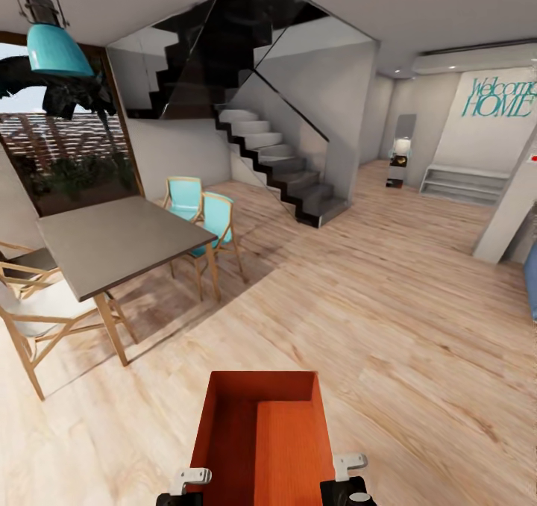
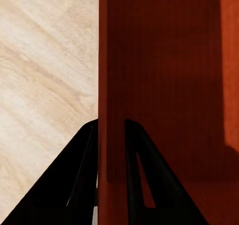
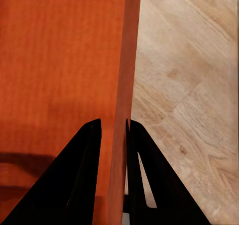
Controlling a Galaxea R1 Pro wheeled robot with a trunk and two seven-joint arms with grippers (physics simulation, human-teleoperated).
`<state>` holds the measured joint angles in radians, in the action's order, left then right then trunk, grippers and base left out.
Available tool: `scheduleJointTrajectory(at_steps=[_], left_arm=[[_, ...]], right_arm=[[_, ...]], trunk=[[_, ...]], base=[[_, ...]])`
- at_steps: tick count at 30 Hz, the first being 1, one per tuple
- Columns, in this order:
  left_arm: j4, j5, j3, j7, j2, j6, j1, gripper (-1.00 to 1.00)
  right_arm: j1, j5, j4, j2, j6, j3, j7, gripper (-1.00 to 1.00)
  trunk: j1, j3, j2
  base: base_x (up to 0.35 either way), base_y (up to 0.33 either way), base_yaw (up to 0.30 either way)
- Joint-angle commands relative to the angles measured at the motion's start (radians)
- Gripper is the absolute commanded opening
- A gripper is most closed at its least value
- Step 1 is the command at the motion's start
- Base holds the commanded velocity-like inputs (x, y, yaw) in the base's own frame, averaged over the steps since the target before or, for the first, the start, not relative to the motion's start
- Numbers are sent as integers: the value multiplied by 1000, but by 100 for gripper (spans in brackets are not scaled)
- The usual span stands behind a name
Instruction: Move the two storage containers from the living room to the garage. In the garage, place one container on the floor and stack the other container on top of it (either order is fine).
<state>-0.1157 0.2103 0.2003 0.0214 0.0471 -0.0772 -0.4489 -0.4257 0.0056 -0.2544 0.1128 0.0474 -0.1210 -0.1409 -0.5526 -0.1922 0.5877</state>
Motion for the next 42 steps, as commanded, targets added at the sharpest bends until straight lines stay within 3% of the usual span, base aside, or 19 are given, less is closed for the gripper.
scheduleJointTrajectory(at_steps=[1,16,31,42], left_arm=[[4,14,31,-4,1,-3,-1,-100],[4,14,31,-4,1,-4,-1,-100],[4,14,32,-5,0,-4,-1,-100],[4,14,33,-4,1,-4,-1,-100]], right_arm=[[-1,-4,-5,1,4,-19,1,-100],[-1,-3,-5,1,3,-20,1,-100],[-1,-1,-5,1,3,-19,1,-100],[-1,-1,-5,1,4,-19,1,-100]], trunk=[[-1,-2,1],[-1,-2,1],[-1,-2,1],[-1,-2,1]], base=[[339,0,-213],[342,0,-261],[342,0,-35],[342,0,-219]])
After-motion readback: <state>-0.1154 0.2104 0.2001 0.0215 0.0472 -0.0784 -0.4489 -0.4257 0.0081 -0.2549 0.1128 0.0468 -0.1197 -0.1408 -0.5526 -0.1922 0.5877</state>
